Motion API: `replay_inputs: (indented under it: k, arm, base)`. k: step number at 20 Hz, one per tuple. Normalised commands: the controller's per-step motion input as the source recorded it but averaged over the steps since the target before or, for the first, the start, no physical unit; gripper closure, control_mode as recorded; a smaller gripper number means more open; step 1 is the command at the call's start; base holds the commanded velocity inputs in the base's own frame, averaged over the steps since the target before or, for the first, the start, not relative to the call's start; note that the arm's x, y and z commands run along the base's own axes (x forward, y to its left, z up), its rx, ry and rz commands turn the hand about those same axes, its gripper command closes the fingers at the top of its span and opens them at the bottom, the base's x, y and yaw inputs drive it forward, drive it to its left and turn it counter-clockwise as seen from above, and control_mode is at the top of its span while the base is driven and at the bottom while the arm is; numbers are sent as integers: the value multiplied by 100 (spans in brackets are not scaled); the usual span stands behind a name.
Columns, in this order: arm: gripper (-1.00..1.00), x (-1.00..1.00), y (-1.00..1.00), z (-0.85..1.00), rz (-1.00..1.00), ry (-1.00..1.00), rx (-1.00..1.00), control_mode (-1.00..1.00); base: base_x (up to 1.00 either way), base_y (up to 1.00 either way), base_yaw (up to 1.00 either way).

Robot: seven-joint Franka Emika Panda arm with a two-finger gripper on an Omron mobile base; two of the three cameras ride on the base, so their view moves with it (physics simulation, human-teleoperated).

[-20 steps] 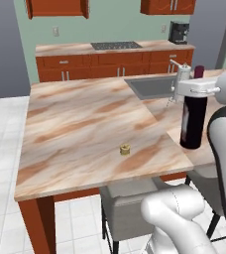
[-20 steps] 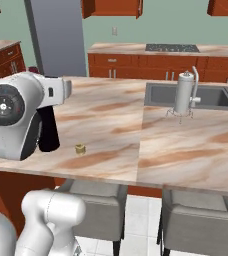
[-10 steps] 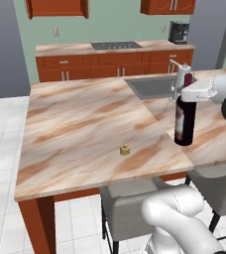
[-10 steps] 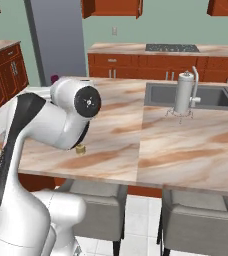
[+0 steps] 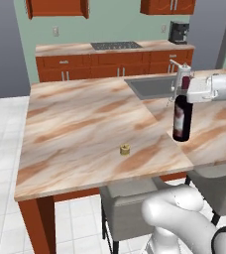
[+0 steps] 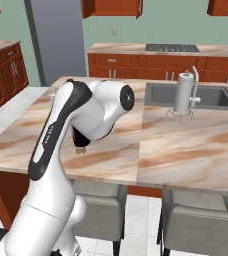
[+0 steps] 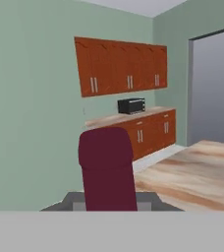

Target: Get the candle and the wine from the cabinet and move them to the dining counter.

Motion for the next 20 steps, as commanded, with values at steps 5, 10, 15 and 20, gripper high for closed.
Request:
replay_inputs:
  k: [5, 10, 15, 20]
  arm:
    - [100, 39, 0, -33, 8, 0, 0, -100]
    - [100, 23, 0, -41, 1, -1, 0, -100]
    - [100, 6, 0, -60, 0, -1, 0, -100]
    - [100, 6, 2, -64, 0, 0, 1, -100]
  base:
    - [0, 0, 0]
    - [0, 0, 0]
    - [0, 0, 0]
    - [0, 0, 0]
